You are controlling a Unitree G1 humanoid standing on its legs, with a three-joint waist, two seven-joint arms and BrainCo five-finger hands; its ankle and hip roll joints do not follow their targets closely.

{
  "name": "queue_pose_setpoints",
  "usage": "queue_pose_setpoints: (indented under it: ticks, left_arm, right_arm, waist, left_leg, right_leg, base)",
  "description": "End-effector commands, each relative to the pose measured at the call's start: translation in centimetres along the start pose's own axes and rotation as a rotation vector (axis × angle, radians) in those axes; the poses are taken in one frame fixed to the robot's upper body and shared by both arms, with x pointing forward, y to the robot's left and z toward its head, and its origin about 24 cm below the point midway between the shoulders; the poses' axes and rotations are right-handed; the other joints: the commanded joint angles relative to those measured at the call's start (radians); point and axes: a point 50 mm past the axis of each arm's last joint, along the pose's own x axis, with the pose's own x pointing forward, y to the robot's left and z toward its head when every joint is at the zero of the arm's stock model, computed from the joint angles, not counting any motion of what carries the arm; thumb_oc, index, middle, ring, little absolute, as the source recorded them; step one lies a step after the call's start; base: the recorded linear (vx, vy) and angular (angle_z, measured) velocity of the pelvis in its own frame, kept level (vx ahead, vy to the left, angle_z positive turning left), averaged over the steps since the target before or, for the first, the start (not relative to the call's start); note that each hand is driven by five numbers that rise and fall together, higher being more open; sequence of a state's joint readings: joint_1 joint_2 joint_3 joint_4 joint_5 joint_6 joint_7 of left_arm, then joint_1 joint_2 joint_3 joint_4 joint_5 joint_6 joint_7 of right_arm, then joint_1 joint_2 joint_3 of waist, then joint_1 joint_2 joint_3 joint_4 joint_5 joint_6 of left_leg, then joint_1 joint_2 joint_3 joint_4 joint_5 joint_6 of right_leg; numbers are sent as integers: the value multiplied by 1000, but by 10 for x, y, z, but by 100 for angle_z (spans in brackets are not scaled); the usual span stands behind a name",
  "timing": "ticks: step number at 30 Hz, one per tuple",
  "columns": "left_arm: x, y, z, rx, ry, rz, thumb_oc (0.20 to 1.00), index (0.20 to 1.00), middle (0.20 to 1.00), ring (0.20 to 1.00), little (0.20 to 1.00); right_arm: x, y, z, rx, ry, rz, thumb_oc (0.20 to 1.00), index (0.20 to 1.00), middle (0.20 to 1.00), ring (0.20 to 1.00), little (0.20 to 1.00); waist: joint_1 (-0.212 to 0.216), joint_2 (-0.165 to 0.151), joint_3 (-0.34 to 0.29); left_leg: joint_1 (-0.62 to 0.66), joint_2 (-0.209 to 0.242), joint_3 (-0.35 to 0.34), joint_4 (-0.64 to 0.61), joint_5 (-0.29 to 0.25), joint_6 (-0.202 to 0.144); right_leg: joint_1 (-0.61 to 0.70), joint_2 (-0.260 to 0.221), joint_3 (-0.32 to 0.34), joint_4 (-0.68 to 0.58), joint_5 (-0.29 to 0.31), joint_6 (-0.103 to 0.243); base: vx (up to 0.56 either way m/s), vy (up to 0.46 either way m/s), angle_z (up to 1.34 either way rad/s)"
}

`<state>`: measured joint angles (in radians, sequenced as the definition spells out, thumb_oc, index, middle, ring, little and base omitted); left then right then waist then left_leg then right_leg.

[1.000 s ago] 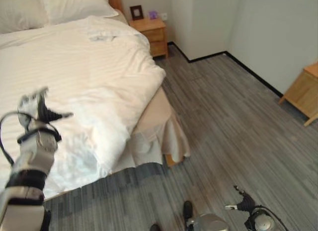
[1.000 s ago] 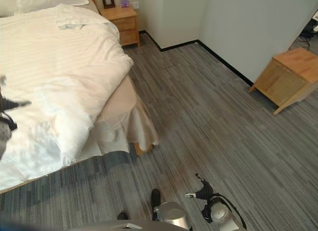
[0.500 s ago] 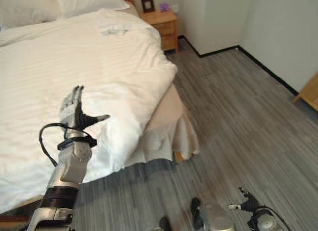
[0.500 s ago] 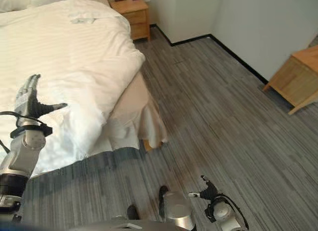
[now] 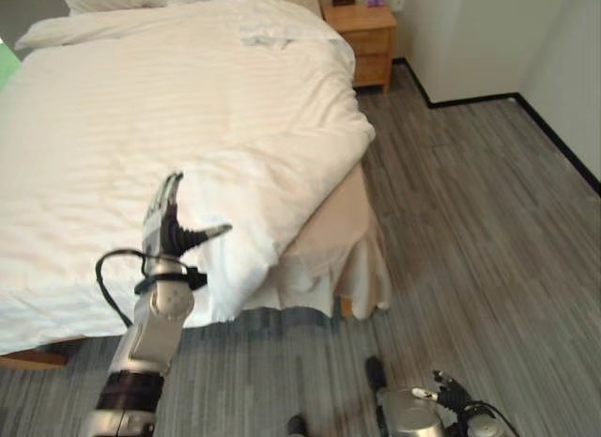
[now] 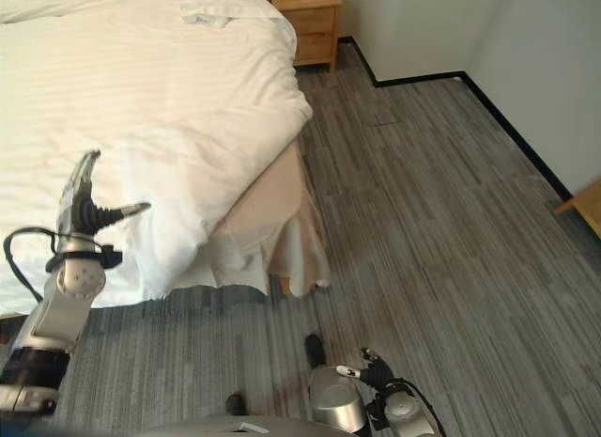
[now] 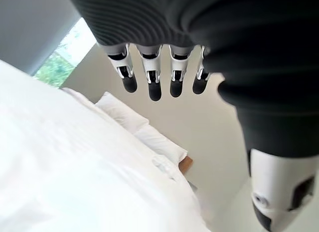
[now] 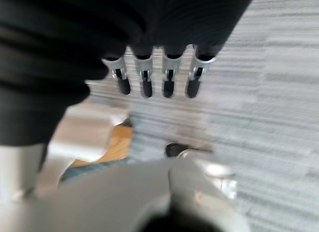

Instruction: Making the bed.

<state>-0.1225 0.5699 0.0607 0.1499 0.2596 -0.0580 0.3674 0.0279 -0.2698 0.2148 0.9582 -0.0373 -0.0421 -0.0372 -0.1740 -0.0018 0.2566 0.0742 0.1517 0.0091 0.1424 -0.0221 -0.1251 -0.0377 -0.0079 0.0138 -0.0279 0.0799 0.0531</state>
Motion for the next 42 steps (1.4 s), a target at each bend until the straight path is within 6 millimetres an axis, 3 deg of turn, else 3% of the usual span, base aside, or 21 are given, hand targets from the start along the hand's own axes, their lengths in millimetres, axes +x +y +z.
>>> queue_pose_setpoints:
  ticks: [1,2,3,5,9,10,13,16,19,22,24,25,27,28,29,30,33,35,40,42]
  left_arm:
    - [19,32,18,-87,-89,127,1000,1000,1000,1000,1000]
    - [18,33,14,-89,-72,132,1000,1000,1000,1000,1000]
    - [15,35,9,-102,-51,143,1000,1000,1000,1000,1000]
    - [6,33,-3,-106,-1,124,1000,1000,1000,1000,1000]
    - [8,31,-1,-101,-9,116,1000,1000,1000,1000,1000]
    - [-163,-74,-138,-283,908,-290,1000,1000,1000,1000,1000]
    - [-153,-67,-135,-243,853,-279,1000,1000,1000,1000,1000]
    - [-127,-38,-136,-40,736,-219,1000,1000,1000,1000,1000]
    - [-115,-26,-135,24,691,-192,1000,1000,1000,1000,1000]
    - [-101,-14,-127,88,610,-149,1000,1000,1000,1000,1000]
    - [-90,-5,-120,113,556,-98,1000,1000,1000,1000,1000]
    - [-90,-5,-119,112,556,-97,1000,1000,1000,1000,1000]
    - [-75,2,-109,122,484,-38,1000,1000,1000,1000,1000]
    - [-75,2,-108,121,484,-37,1000,1000,1000,1000,1000]
    - [-59,5,-91,76,387,6,1000,1000,1000,1000,1000]
    - [-54,7,-84,39,356,42,1000,1000,1000,1000,1000]
    - [-47,8,-69,7,293,67,1000,1000,1000,1000,1000]
    - [-46,11,-66,-18,284,110,1000,1000,1000,1000,1000]
    - [-47,7,-65,-8,277,99,1000,1000,1000,1000,1000]
    - [-55,-1,-70,5,311,76,1000,1000,1000,1000,1000]
  right_arm:
    - [2,-10,3,0,5,-35,1000,1000,1000,1000,1000]
    - [3,-14,4,-2,5,-50,1000,1000,1000,1000,1000]
    - [3,-16,8,-3,-11,-49,1000,1000,1000,1000,1000]
    - [1,-18,0,10,8,-44,1000,1000,1000,1000,1000]
    - [-2,-14,-5,-5,9,-33,1000,1000,1000,1000,1000]
    - [-3,-38,76,177,-310,-175,1000,1000,1000,1000,1000]
    - [-2,-39,76,166,-308,-174,1000,1000,1000,1000,1000]
    - [-4,-42,71,123,-301,-191,1000,1000,1000,1000,1000]
    - [-6,-43,68,131,-298,-203,1000,1000,1000,1000,1000]
    - [-9,-41,67,142,-317,-208,1000,1000,1000,1000,1000]
    - [-12,-43,84,106,-385,-218,1000,1000,1000,1000,1000]
    - [-12,-44,84,106,-386,-218,1000,1000,1000,1000,1000]
    - [-21,-51,113,25,-513,-252,1000,1000,1000,1000,1000]
    - [-21,-51,113,24,-513,-252,1000,1000,1000,1000,1000]
    - [-26,-57,130,-2,-589,-271,1000,1000,1000,1000,1000]
    - [-28,-59,138,-4,-618,-273,1000,1000,1000,1000,1000]
    - [-31,-60,147,5,-661,-276,1000,1000,1000,1000,1000]
    - [-30,-57,144,11,-653,-270,1000,1000,1000,1000,1000]
    - [-24,-42,117,1,-560,-230,1000,1000,1000,1000,1000]
    - [-18,-35,83,-2,-434,-202,1000,1000,1000,1000,1000]
  waist:
    - [16,-49,-13]
    - [32,-53,-3]
    - [40,-58,-6]
    - [37,-42,-7]
    - [16,-22,-18]
    - [111,-64,-132]
    - [116,-65,-132]
    - [122,-68,-126]
    - [118,-73,-121]
    - [112,-73,-102]
    - [106,-67,-64]
    - [107,-68,-62]
    - [112,-56,-50]
    - [111,-56,-49]
    - [114,-59,-53]
    - [111,-63,-55]
    - [105,-73,-49]
    - [100,-77,-40]
    - [93,-92,-47]
    - [71,-78,-59]
  left_leg:
    - [-16,-96,35,317,-25,66]
    - [-61,-147,31,331,-76,79]
    - [-100,-207,30,235,-122,95]
    - [-45,-193,84,65,-152,122]
    - [29,-187,84,-79,-124,136]
    - [14,-121,183,-222,-51,117]
    - [10,-118,175,-224,-44,115]
    - [8,-121,160,-226,-42,114]
    - [10,-124,150,-227,-44,115]
    - [25,-125,143,-228,-50,124]
    - [63,-125,148,-230,-59,133]
    - [64,-126,149,-230,-59,134]
    - [91,-117,166,-230,-77,137]
    - [92,-117,165,-230,-77,137]
    - [98,-119,167,-230,-88,132]
    - [99,-122,161,-230,-91,130]
    - [109,-126,147,-230,-104,125]
    - [135,-119,133,-230,-122,109]
    - [168,-122,101,-230,-160,99]
    - [194,-104,62,-200,-185,83]
  right_leg:
    - [11,-55,28,-23,-36,-4]
    - [32,-49,34,-29,-46,-4]
    - [43,-42,47,-39,-48,8]
    - [53,-38,34,-32,-72,19]
    - [16,-32,9,91,-104,24]
    - [97,-131,20,-59,-96,85]
    - [94,-132,9,-59,-94,85]
    - [97,-141,-11,-59,-79,91]
    - [100,-146,-23,-52,-77,94]
    - [58,-155,-41,73,-84,106]
    - [-16,-167,-59,243,-7,141]
    - [-19,-168,-57,249,-10,141]
    - [-61,-187,-123,315,-23,137]
    - [-59,-187,-124,316,-25,137]
    - [-59,-180,-158,250,-72,115]
    - [-61,-161,-156,203,-82,105]
    - [-79,-127,-133,72,-64,98]
    - [-130,-104,-117,-54,-15,115]
    - [-140,-91,-113,-59,-13,112]
    - [-107,-77,-82,-59,3,92]
  base:
    - [115,-123,17]
    - [175,-61,-2]
    - [244,-63,-13]
    - [205,14,-16]
    - [93,57,21]
    - [11,15,31]
    - [-76,17,-27]
    - [-55,63,25]
    - [-25,84,57]
    - [-35,112,29]
    - [-29,98,0]
    - [9,90,3]
    - [57,71,3]
    - [134,6,-27]
    - [166,-26,-29]
    - [227,-43,-21]
    - [183,-53,6]
    - [339,-117,26]
    - [251,-140,44]
    - [424,-227,44]
